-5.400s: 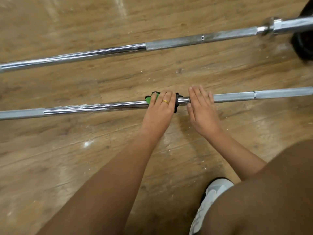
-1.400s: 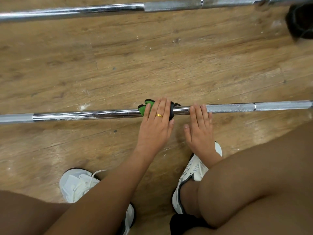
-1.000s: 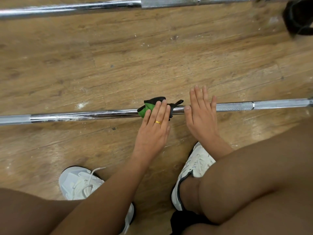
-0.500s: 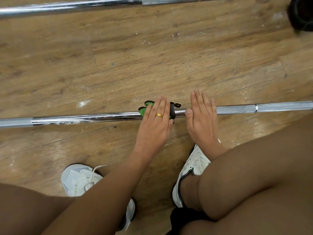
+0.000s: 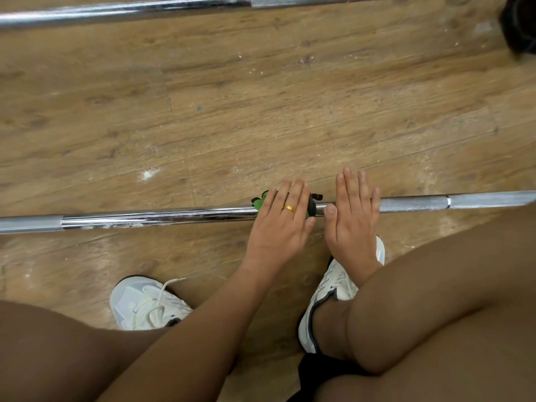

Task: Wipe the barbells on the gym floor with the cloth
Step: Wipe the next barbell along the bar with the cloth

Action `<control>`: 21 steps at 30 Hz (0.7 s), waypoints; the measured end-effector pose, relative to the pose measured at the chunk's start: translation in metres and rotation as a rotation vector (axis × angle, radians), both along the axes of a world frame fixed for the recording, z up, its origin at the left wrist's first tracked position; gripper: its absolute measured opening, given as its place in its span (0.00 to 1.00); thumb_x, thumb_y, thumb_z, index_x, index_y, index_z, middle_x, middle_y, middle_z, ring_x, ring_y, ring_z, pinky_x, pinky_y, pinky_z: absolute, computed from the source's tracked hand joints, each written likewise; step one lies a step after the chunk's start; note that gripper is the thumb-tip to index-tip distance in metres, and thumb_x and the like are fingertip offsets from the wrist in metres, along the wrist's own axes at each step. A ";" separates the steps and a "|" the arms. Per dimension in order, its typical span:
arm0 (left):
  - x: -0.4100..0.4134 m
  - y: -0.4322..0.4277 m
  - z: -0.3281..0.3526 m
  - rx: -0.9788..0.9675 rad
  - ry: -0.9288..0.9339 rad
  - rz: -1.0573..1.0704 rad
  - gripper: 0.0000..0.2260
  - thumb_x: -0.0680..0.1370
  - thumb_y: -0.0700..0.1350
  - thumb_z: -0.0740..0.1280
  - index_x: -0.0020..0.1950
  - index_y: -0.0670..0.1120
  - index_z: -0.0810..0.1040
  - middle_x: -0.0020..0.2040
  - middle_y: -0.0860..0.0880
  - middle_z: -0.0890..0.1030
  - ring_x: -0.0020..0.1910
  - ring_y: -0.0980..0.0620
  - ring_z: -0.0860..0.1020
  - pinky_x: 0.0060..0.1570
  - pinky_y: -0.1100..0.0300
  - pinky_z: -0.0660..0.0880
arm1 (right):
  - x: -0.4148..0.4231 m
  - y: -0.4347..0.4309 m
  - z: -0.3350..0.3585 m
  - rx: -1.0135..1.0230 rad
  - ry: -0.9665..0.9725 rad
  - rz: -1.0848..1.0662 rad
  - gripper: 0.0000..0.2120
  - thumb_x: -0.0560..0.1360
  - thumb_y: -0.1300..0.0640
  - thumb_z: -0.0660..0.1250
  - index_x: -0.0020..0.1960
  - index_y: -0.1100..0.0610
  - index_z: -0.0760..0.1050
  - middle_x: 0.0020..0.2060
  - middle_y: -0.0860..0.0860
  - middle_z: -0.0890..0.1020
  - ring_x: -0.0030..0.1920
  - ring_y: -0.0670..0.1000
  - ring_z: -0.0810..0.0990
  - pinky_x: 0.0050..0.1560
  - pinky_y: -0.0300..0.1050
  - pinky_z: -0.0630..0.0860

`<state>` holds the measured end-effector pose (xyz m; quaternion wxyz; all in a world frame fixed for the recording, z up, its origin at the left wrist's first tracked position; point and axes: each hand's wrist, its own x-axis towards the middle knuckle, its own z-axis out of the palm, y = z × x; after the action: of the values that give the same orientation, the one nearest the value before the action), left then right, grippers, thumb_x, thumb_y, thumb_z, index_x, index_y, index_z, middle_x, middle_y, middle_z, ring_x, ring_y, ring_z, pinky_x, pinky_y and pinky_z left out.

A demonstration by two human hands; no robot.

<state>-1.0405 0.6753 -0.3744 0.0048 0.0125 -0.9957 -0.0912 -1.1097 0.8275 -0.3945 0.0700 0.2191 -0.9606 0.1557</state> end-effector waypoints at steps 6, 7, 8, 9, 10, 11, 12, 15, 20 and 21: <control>-0.013 -0.004 0.000 0.016 0.029 0.049 0.24 0.85 0.51 0.52 0.78 0.40 0.65 0.76 0.42 0.69 0.76 0.44 0.66 0.74 0.46 0.63 | -0.013 -0.005 0.004 0.019 -0.013 0.018 0.27 0.83 0.49 0.47 0.80 0.59 0.60 0.79 0.53 0.62 0.80 0.56 0.55 0.79 0.54 0.43; -0.013 -0.005 -0.002 0.015 0.053 0.050 0.23 0.85 0.50 0.54 0.78 0.40 0.65 0.75 0.42 0.70 0.75 0.44 0.67 0.74 0.46 0.63 | -0.017 -0.006 0.005 0.022 -0.020 0.024 0.27 0.84 0.49 0.47 0.80 0.59 0.60 0.79 0.53 0.62 0.80 0.56 0.54 0.79 0.54 0.43; -0.011 -0.007 -0.005 0.010 0.081 0.043 0.23 0.85 0.48 0.56 0.78 0.40 0.66 0.74 0.42 0.71 0.74 0.44 0.68 0.74 0.46 0.63 | -0.022 -0.008 0.006 0.026 -0.027 0.030 0.27 0.84 0.49 0.47 0.79 0.59 0.60 0.79 0.53 0.62 0.81 0.56 0.53 0.79 0.54 0.43; -0.009 -0.013 -0.008 0.004 0.108 0.028 0.22 0.84 0.45 0.59 0.77 0.40 0.66 0.74 0.42 0.71 0.74 0.43 0.68 0.74 0.46 0.62 | -0.025 -0.010 0.007 0.036 -0.031 0.031 0.27 0.84 0.50 0.47 0.79 0.59 0.60 0.79 0.54 0.61 0.81 0.56 0.52 0.79 0.53 0.41; -0.008 -0.022 -0.011 0.000 0.123 0.012 0.23 0.82 0.42 0.61 0.77 0.39 0.66 0.74 0.41 0.72 0.73 0.43 0.69 0.74 0.46 0.62 | -0.028 -0.011 0.008 0.049 -0.031 0.025 0.27 0.84 0.50 0.47 0.80 0.60 0.60 0.80 0.54 0.60 0.81 0.56 0.51 0.79 0.53 0.39; -0.007 -0.033 -0.013 -0.003 0.129 0.006 0.23 0.81 0.39 0.62 0.77 0.39 0.66 0.73 0.41 0.72 0.72 0.42 0.70 0.74 0.45 0.62 | -0.029 -0.013 0.009 0.059 -0.029 0.012 0.27 0.84 0.50 0.47 0.80 0.60 0.59 0.80 0.55 0.59 0.81 0.56 0.49 0.79 0.53 0.38; -0.008 -0.044 -0.014 -0.004 0.139 0.014 0.22 0.82 0.39 0.61 0.76 0.39 0.67 0.72 0.41 0.73 0.70 0.41 0.71 0.73 0.45 0.64 | -0.029 -0.016 0.009 0.065 -0.030 -0.004 0.27 0.85 0.50 0.47 0.80 0.61 0.58 0.80 0.55 0.58 0.81 0.56 0.47 0.79 0.53 0.37; -0.026 -0.059 -0.011 0.018 0.164 0.080 0.17 0.83 0.40 0.58 0.71 0.39 0.72 0.67 0.41 0.77 0.65 0.40 0.75 0.68 0.45 0.68 | -0.028 -0.022 0.008 0.073 -0.057 -0.044 0.28 0.85 0.49 0.45 0.81 0.61 0.54 0.81 0.56 0.55 0.81 0.56 0.45 0.79 0.53 0.37; -0.032 -0.050 -0.017 0.004 0.183 0.004 0.25 0.79 0.34 0.59 0.78 0.38 0.65 0.75 0.41 0.70 0.75 0.42 0.66 0.76 0.44 0.60 | -0.053 -0.033 0.009 0.052 -0.086 -0.018 0.28 0.85 0.48 0.44 0.81 0.61 0.55 0.81 0.56 0.55 0.81 0.56 0.46 0.79 0.50 0.35; -0.032 -0.059 -0.016 -0.024 0.183 -0.047 0.28 0.78 0.32 0.59 0.79 0.39 0.62 0.77 0.41 0.67 0.77 0.42 0.63 0.77 0.44 0.59 | -0.058 -0.035 0.009 0.053 -0.091 -0.006 0.28 0.85 0.48 0.44 0.81 0.60 0.54 0.81 0.55 0.55 0.81 0.56 0.46 0.79 0.50 0.35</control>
<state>-1.0727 0.6161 -0.3906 0.0938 -0.0192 -0.9922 -0.0801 -1.1679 0.7929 -0.3851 0.0208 0.2107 -0.9673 0.1398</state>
